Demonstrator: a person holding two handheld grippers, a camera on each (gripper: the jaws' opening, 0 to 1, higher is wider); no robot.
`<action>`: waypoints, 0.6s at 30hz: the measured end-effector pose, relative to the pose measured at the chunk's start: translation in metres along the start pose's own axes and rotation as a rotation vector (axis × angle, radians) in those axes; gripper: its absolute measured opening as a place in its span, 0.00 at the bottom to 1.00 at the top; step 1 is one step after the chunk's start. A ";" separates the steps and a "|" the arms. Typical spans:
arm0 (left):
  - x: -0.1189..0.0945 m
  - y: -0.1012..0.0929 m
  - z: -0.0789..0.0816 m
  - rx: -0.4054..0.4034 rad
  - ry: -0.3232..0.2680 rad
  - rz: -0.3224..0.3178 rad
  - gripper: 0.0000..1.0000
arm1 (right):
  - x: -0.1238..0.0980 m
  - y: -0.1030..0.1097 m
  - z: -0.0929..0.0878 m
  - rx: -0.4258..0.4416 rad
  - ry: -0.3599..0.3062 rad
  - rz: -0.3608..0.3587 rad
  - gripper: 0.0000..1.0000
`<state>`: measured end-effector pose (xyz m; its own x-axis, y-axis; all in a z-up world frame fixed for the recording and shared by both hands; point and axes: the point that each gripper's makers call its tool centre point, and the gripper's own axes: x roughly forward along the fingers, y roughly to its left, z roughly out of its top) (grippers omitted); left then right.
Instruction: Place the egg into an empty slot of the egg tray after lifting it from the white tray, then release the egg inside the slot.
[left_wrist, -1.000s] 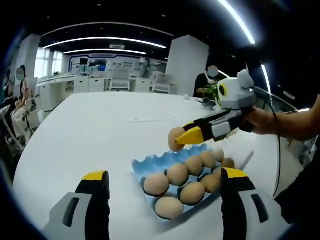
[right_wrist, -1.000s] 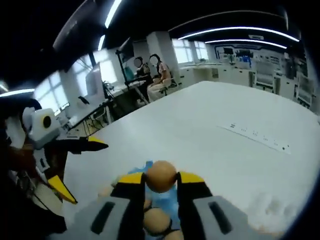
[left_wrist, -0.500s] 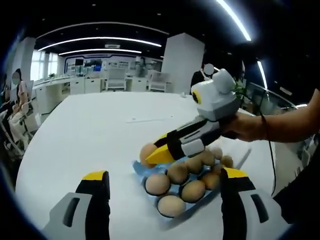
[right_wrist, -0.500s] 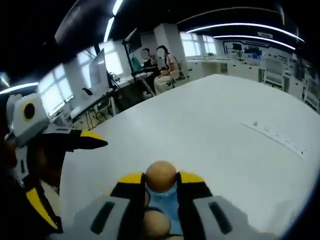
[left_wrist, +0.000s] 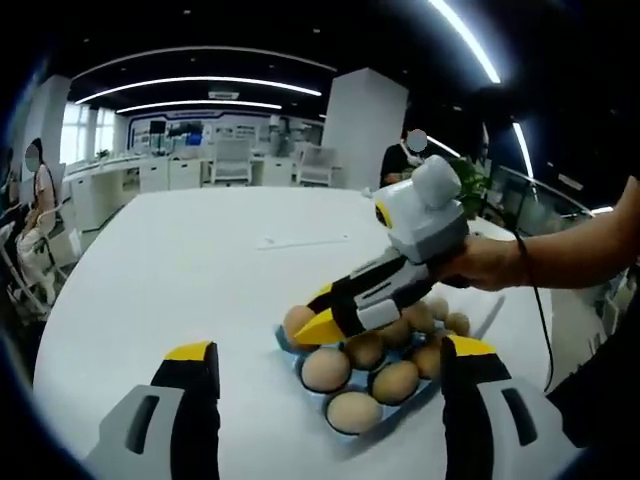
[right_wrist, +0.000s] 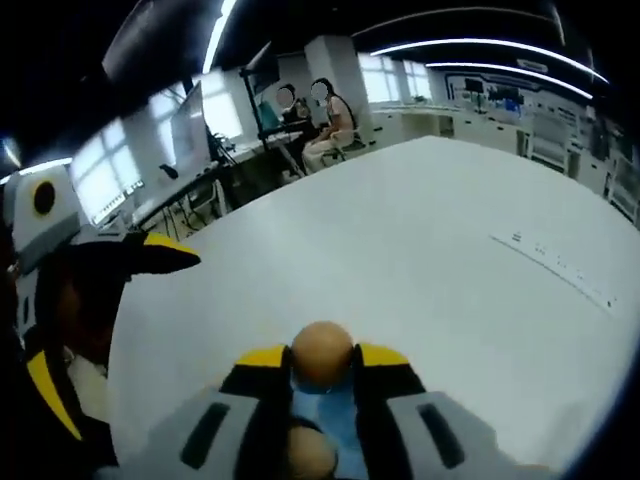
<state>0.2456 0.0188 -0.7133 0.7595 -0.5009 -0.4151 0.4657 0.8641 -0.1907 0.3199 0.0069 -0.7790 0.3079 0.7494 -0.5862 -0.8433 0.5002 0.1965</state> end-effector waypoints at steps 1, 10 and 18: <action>0.000 0.000 0.000 0.001 0.001 0.001 0.92 | 0.000 0.000 -0.001 -0.018 0.009 -0.003 0.25; -0.002 0.001 0.001 -0.002 -0.009 0.026 0.93 | 0.003 0.007 -0.003 -0.092 0.066 0.009 0.25; -0.004 -0.003 0.001 0.001 -0.008 0.025 0.93 | 0.004 0.003 -0.005 -0.125 0.053 0.003 0.23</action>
<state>0.2419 0.0184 -0.7101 0.7743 -0.4799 -0.4125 0.4472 0.8761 -0.1799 0.3162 0.0089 -0.7849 0.2841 0.7250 -0.6274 -0.8934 0.4376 0.1011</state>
